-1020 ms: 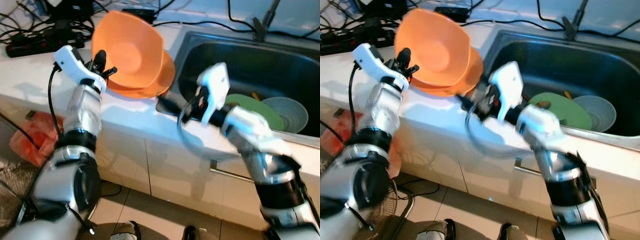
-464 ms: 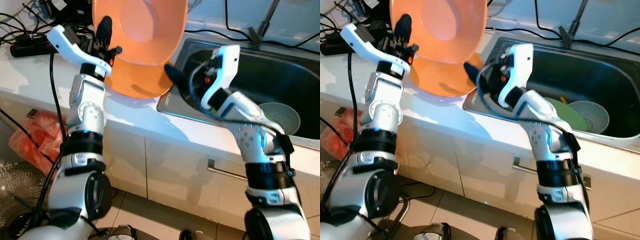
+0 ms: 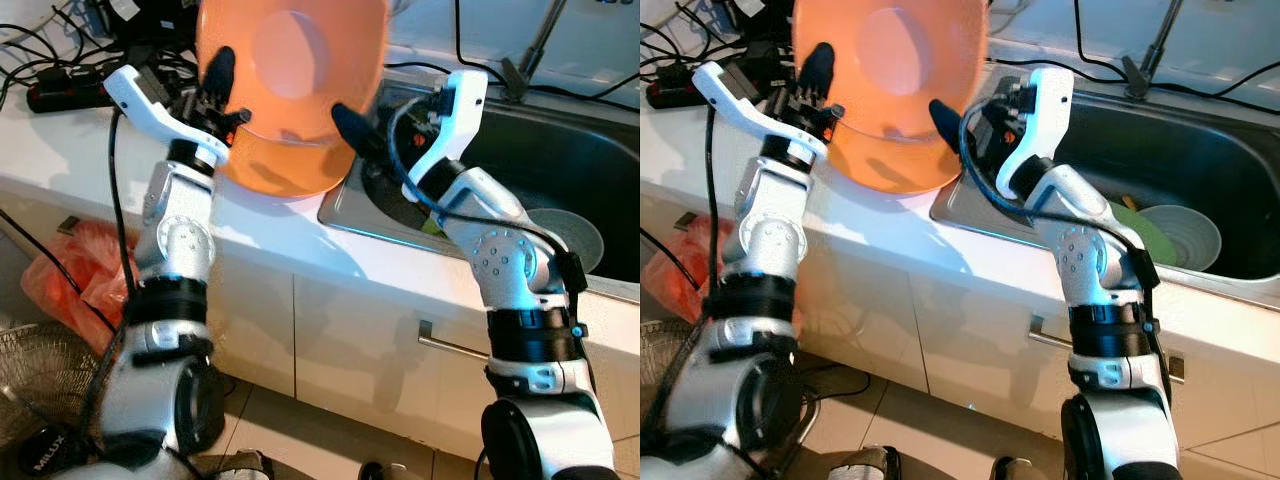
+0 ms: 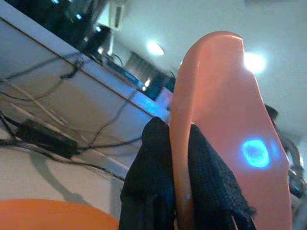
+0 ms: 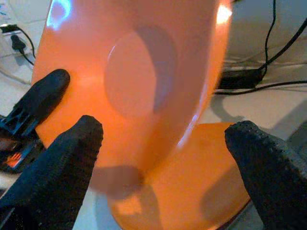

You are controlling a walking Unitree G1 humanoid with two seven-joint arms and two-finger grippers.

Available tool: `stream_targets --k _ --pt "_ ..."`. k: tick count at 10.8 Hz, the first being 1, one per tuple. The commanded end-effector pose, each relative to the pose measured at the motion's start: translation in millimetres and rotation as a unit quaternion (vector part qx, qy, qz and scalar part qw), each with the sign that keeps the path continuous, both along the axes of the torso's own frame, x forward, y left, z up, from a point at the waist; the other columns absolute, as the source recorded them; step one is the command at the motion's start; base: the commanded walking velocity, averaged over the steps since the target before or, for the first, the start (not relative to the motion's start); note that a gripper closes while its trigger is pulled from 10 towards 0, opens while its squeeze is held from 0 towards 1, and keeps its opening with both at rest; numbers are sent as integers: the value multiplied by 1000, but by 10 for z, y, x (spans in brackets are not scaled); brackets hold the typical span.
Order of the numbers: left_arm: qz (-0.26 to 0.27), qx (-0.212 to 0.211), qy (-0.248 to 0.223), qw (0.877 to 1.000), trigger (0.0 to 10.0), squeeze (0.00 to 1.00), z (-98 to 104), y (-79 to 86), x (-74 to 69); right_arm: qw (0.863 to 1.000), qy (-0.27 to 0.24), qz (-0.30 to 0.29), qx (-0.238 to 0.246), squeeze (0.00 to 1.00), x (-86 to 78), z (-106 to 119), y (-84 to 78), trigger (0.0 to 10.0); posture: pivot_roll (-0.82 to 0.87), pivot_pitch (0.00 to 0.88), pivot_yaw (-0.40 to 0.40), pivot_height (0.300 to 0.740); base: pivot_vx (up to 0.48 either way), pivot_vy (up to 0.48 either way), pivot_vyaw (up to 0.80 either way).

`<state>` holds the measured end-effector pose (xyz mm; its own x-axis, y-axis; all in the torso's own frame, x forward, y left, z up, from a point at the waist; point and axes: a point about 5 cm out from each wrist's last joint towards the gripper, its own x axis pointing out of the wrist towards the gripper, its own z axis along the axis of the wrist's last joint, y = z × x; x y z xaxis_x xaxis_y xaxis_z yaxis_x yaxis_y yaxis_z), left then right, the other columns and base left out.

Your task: Kitchen organization

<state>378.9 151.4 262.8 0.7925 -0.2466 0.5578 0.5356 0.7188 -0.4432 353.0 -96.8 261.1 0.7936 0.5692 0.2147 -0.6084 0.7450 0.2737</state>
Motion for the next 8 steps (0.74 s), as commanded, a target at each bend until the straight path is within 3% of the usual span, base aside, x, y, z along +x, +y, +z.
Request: stream_targets --k 1,2,3,4,8 --pt "-15 7 -25 1000 0 0 98 -59 -43 1000 -6 2 10 0 10 58 16 10000 26 35 -6 740 0 0 0" --pt "-26 9 -25 999 0 0 81 -106 -69 1000 -16 -6 -2 0 20 62 25 10000 28 34 -5 740 0 0 0" --pt "-33 16 -27 999 0 0 66 -143 -106 1000 -13 -8 2 0 25 53 29 4510 28 32 -3 740 0 0 0" --pt "-33 17 -25 999 0 0 52 -141 -127 1000 -12 -13 3 0 29 45 16 0 27 32 -1 740 0 0 0" --pt "-29 26 -12 999 0 0 -9 -127 -163 1000 -12 -25 0 0 36 35 -17 0 28 38 1 740 0 0 0"
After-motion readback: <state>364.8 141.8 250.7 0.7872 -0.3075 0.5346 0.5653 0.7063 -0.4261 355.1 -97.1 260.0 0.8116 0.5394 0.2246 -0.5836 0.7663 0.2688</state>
